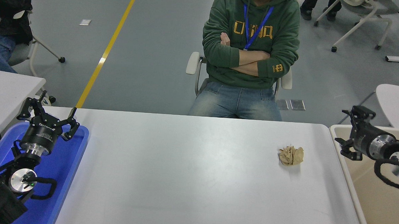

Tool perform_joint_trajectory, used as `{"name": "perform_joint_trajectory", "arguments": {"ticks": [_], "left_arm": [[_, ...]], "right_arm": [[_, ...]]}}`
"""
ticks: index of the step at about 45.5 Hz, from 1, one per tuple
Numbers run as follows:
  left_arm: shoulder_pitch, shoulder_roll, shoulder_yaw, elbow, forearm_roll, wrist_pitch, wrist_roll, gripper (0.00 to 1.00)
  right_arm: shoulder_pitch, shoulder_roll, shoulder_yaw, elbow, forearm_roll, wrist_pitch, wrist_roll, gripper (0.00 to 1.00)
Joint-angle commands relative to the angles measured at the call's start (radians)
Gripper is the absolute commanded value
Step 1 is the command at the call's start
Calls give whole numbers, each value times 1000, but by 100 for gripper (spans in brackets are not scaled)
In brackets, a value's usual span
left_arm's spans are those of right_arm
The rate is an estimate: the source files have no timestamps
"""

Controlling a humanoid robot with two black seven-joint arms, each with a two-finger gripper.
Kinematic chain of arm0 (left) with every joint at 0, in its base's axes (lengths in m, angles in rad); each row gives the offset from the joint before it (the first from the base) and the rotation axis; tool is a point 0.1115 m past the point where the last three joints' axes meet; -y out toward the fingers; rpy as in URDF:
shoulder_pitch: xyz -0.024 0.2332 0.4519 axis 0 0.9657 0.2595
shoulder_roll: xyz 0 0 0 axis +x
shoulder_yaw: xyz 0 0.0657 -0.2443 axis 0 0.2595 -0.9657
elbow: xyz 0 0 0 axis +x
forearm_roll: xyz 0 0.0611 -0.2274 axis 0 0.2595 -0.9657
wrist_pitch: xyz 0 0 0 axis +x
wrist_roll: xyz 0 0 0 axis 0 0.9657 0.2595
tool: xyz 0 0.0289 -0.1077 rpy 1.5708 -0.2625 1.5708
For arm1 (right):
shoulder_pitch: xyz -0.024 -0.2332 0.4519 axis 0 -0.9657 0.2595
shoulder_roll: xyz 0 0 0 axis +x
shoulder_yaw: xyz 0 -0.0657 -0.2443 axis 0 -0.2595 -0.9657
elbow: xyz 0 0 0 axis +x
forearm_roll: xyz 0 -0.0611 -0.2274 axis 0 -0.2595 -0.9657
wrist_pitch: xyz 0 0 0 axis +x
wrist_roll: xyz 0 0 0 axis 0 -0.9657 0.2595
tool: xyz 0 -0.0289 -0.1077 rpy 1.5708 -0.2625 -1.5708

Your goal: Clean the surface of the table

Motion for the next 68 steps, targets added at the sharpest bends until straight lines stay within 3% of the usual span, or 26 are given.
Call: {"name": "perform_joint_trajectory", "arguments": {"ticks": [1,11,41,60,68], "left_arm": [[0,0,0,0,0,0,0,100],[0,0,0,0,0,0,0,100],[0,-1,0,0,0,0,0,100],[0,0,0,0,0,0,0,100],[0,0,0,0,0,0,0,100]], "right_arm": [[-19,214,138,-67,0,-18,38,100],[-30,388,272,-166,0,-17,127,100],[-53,419,243,-173,-17,-11,172,100],[140,195,-261,-105,-158,-3,170,100],[237,128,-418,-65,-307,-3,168,100]]}}
